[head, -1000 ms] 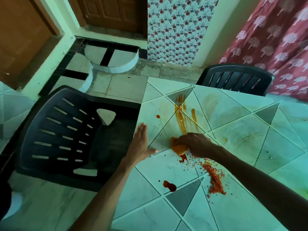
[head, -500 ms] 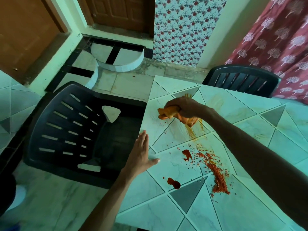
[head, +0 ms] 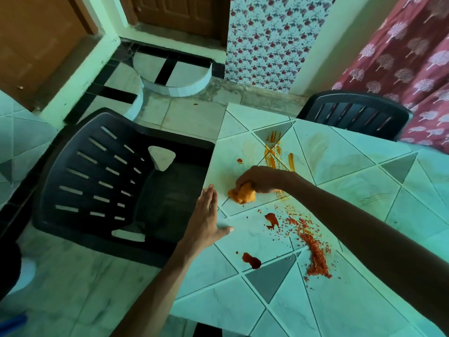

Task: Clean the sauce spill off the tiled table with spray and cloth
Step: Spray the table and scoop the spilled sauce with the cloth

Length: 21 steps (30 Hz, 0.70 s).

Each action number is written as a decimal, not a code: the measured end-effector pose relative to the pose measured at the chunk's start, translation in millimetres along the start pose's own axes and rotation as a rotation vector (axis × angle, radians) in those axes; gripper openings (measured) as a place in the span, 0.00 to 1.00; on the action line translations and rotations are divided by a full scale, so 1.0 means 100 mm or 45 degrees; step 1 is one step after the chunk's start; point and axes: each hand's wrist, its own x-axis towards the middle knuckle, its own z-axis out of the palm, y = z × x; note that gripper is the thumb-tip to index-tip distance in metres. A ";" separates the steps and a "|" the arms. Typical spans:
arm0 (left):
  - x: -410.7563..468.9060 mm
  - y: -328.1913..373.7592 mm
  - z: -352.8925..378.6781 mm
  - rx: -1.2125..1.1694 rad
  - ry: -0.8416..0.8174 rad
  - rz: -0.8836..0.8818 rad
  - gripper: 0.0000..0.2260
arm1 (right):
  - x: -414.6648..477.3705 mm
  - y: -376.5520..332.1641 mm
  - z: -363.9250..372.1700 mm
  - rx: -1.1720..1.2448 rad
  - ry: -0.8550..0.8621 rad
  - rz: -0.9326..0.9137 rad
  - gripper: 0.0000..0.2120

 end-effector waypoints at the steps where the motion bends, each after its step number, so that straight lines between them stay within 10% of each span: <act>1: 0.00 0.01 0.00 0.016 -0.002 -0.010 0.54 | -0.10 0.04 0.07 -0.002 -0.012 0.006 0.23; 12: -0.01 0.09 0.00 0.071 -0.096 0.000 0.55 | -1.12 0.38 0.76 0.153 -0.050 0.105 0.24; 21: -0.44 0.15 0.05 -0.058 0.018 -0.038 0.35 | -1.18 -0.05 0.53 0.254 0.414 0.034 0.25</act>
